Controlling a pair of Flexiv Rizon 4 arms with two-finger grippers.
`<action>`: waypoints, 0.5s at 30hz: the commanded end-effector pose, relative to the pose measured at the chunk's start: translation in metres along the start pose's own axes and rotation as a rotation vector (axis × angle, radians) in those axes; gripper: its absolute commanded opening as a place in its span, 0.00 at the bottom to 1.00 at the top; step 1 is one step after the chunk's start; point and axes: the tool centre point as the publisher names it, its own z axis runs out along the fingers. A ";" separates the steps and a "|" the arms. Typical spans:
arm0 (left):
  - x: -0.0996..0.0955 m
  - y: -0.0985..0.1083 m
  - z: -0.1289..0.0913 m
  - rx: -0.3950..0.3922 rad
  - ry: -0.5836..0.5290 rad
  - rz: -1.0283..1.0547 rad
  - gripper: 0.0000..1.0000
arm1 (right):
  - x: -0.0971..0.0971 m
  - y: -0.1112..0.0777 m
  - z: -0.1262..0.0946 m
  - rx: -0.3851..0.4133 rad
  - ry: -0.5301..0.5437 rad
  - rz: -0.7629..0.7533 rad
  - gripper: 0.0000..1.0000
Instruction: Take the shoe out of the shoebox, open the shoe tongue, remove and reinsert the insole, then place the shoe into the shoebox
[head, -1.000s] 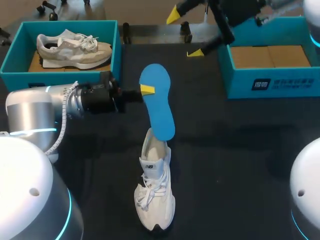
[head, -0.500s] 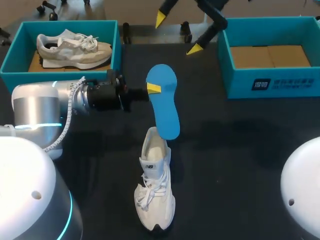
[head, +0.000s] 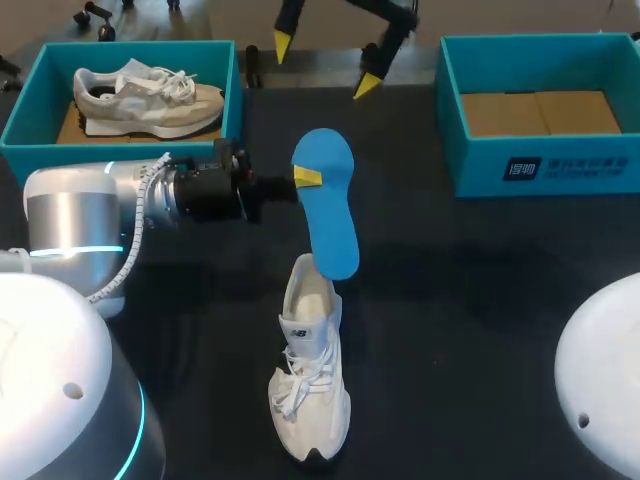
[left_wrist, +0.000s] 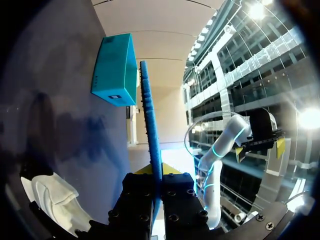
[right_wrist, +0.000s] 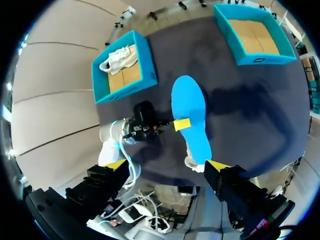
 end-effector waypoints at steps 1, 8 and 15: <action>0.000 0.001 0.000 0.002 -0.001 0.001 0.00 | 0.006 0.006 -0.001 -0.013 -0.170 -0.028 1.00; 0.000 0.001 0.000 0.002 -0.001 0.001 0.00 | -0.005 0.009 0.002 -0.087 -0.230 -0.036 1.00; 0.000 0.001 0.000 0.002 -0.001 0.001 0.00 | -0.019 0.010 0.004 -0.122 -0.257 -0.018 1.00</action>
